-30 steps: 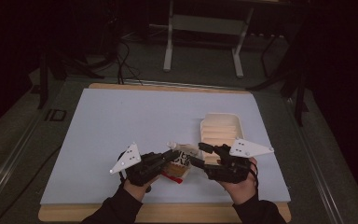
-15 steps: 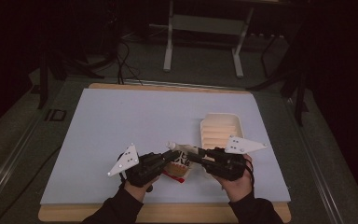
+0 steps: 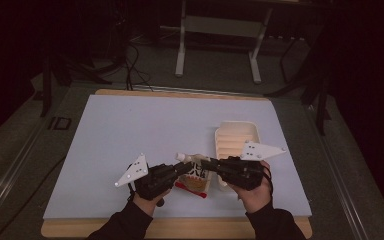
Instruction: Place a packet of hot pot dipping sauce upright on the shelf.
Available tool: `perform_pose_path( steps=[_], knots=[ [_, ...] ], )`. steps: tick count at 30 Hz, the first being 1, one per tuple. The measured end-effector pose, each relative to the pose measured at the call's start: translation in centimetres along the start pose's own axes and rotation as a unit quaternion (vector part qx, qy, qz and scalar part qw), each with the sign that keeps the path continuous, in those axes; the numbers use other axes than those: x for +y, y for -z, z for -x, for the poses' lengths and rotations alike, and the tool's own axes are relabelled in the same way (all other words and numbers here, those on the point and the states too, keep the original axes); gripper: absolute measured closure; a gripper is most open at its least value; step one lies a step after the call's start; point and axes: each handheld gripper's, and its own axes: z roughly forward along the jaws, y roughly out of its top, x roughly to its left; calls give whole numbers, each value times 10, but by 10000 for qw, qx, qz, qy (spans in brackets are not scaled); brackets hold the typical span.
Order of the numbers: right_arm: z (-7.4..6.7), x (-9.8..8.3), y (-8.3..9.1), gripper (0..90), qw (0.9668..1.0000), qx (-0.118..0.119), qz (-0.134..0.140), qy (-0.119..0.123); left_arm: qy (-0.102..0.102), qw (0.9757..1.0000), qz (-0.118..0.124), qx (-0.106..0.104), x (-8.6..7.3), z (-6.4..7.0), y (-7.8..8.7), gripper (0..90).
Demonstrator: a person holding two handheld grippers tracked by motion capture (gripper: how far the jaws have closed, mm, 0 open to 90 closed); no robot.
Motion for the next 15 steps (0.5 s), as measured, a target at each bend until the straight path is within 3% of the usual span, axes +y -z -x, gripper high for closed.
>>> perform_pose_path(
  steps=[6,15],
  knots=[
    [-1,5,0,879,9999,12,-77,86,-24,9999,-102,-4,3,-2,0,832],
    [0,16,3,882,9997,92,-102,185,-425,9988,-250,79,21,0,1,771]
  ],
)
